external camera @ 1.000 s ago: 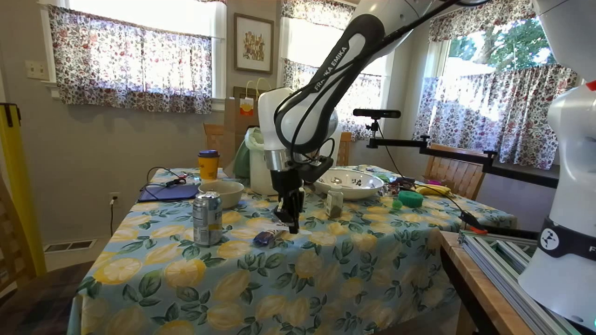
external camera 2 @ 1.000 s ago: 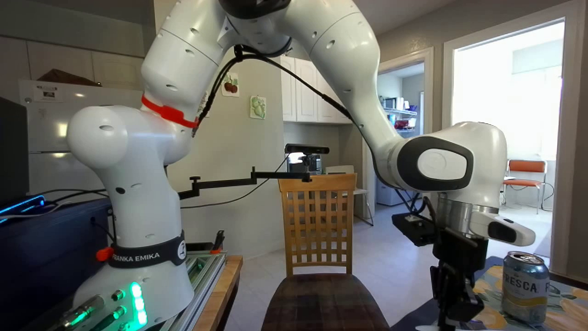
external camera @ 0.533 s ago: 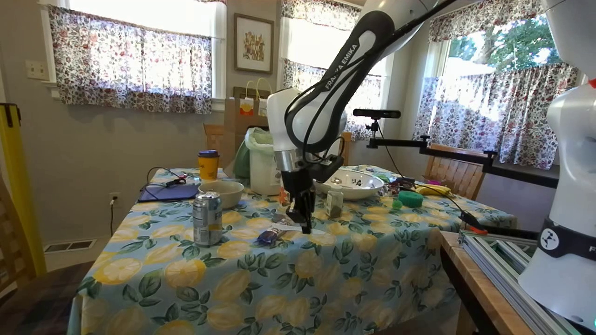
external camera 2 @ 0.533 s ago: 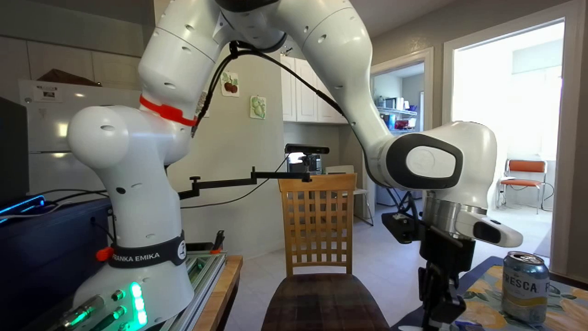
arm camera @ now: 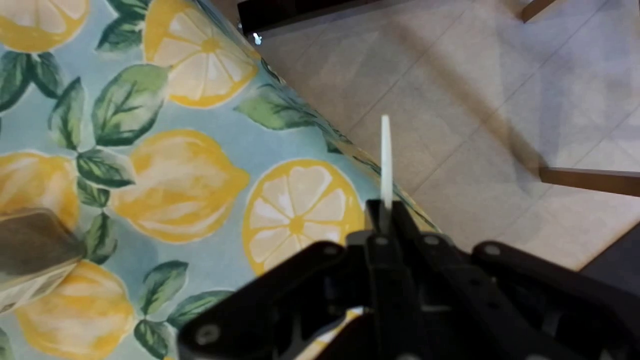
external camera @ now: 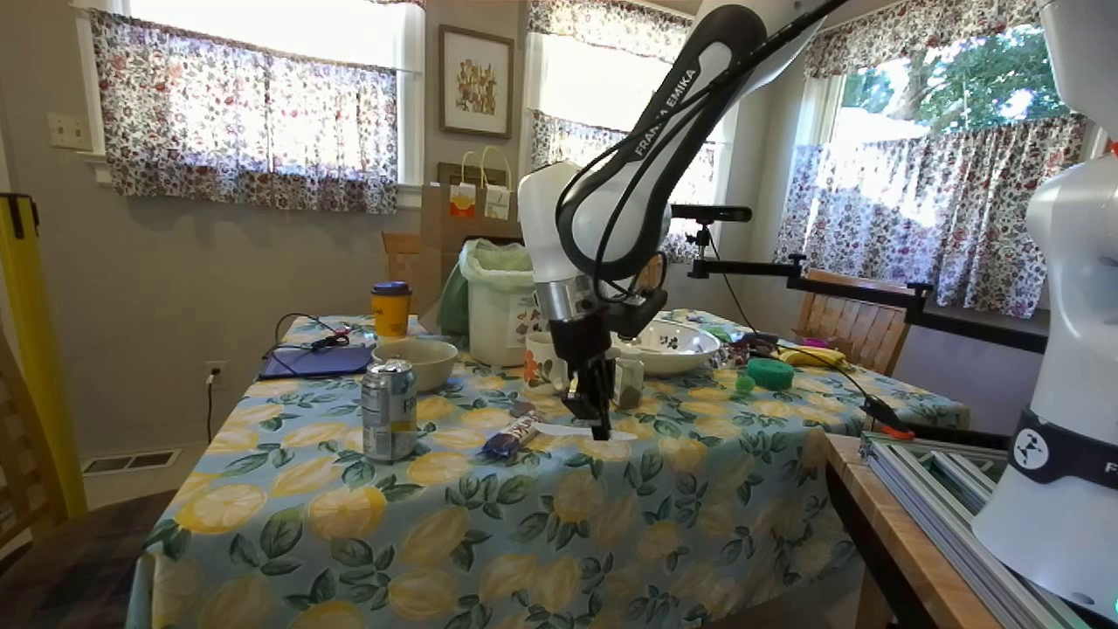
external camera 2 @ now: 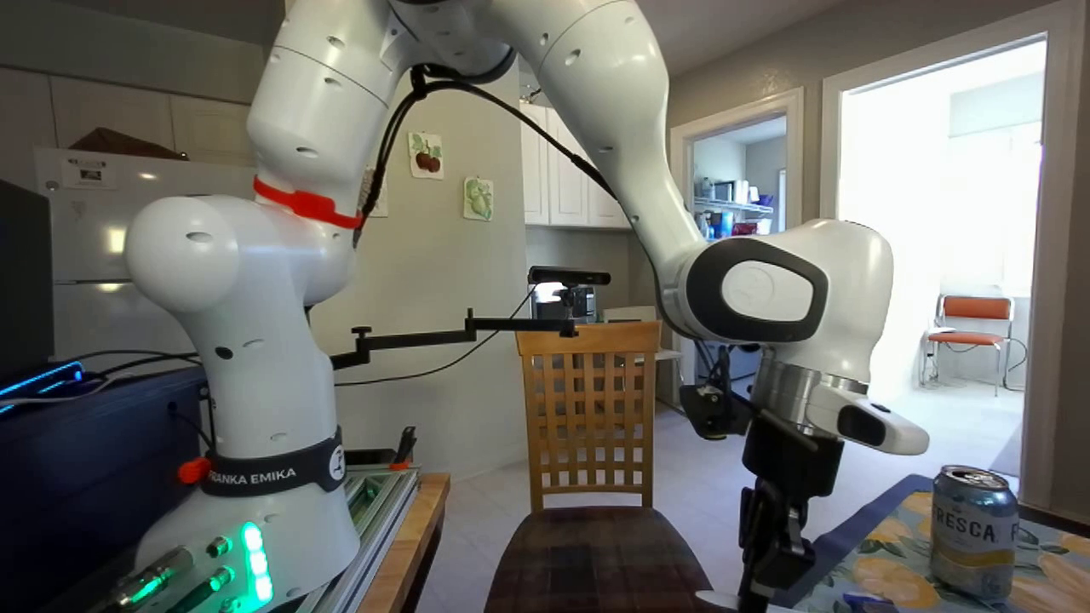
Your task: Cut the snack with the plastic knife
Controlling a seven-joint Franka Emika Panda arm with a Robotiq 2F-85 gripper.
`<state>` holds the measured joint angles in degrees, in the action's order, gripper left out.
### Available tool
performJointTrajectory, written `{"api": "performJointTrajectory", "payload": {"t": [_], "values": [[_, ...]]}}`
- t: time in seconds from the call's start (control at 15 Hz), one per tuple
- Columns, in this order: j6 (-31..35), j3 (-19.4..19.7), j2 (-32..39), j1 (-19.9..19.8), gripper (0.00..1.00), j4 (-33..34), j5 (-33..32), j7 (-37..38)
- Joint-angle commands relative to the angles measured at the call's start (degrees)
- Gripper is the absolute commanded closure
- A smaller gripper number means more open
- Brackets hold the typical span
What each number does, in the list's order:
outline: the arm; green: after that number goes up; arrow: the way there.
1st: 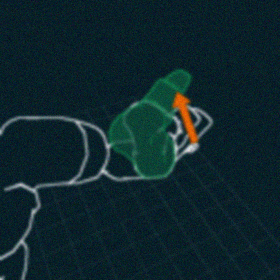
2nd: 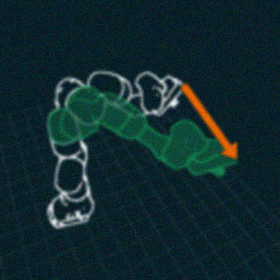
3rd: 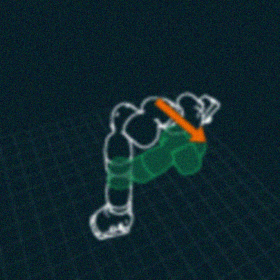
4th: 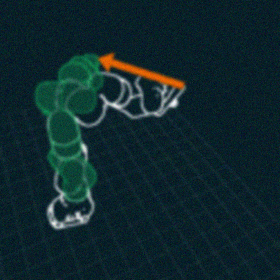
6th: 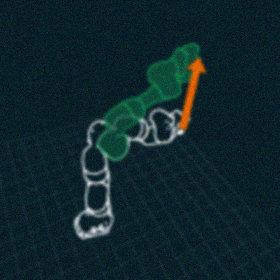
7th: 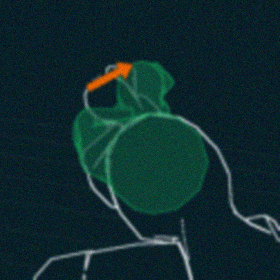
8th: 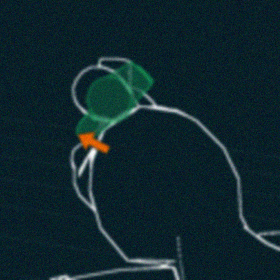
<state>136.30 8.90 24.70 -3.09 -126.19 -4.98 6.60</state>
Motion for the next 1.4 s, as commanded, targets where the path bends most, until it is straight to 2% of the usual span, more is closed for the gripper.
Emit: {"api": "performJointTrajectory", "payload": {"t": [0.0, 0.53, 1.0, 1.33], "values": [[-0.24, -0.09, -0.58, -0.38, 0.99, -0.03, -0.62, 0.18], [-0.58, -0.62, 3.89, -0.73, 0.99, 6.98, 0.07, -0.30], [1.77, -0.69, 10.29, -0.99, 0.99, 13.79, 0.14, -0.47], [2.28, -0.51, 11.34, -0.91, 0.99, 14.66, -0.16, -0.79]]}}
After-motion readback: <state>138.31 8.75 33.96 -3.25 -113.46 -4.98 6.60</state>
